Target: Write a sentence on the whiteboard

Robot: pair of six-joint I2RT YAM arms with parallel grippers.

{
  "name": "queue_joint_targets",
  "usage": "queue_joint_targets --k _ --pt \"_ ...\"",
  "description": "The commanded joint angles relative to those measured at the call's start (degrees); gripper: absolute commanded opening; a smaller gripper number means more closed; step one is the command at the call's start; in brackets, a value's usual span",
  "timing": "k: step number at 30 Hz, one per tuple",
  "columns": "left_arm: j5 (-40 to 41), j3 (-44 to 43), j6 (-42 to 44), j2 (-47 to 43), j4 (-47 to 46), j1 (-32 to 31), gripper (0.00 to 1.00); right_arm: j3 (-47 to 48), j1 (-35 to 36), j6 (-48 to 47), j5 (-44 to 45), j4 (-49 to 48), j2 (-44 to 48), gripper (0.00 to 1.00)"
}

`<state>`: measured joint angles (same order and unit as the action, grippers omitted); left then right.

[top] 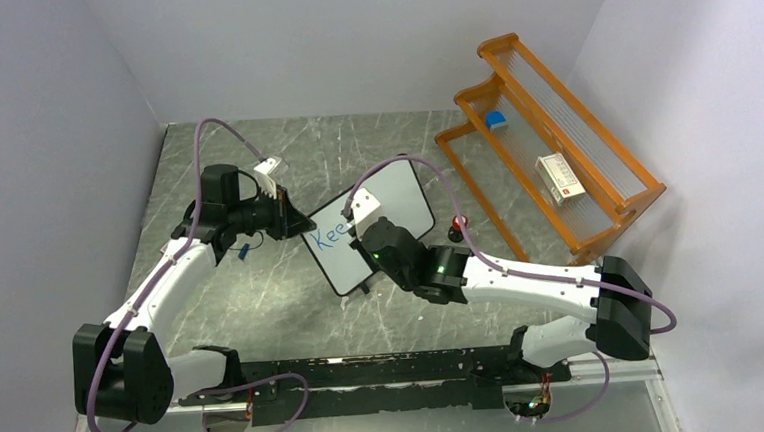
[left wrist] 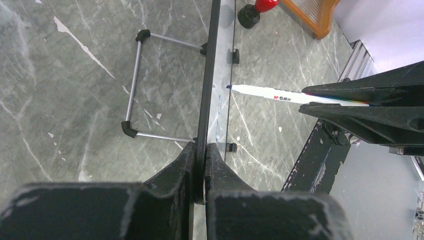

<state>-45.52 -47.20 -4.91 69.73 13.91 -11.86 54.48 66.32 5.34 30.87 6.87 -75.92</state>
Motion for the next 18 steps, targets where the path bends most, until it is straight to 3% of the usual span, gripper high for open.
queue_joint_targets --k 1,18 --pt "5.3 0.5 3.0 1.8 4.4 -0.4 0.05 0.1 -0.6 -0.1 0.7 -2.2 0.2 0.00" --pt "5.4 0.5 3.1 1.7 4.4 -0.4 0.05 0.9 -1.2 -0.5 -1.8 -0.5 -2.0 0.00"
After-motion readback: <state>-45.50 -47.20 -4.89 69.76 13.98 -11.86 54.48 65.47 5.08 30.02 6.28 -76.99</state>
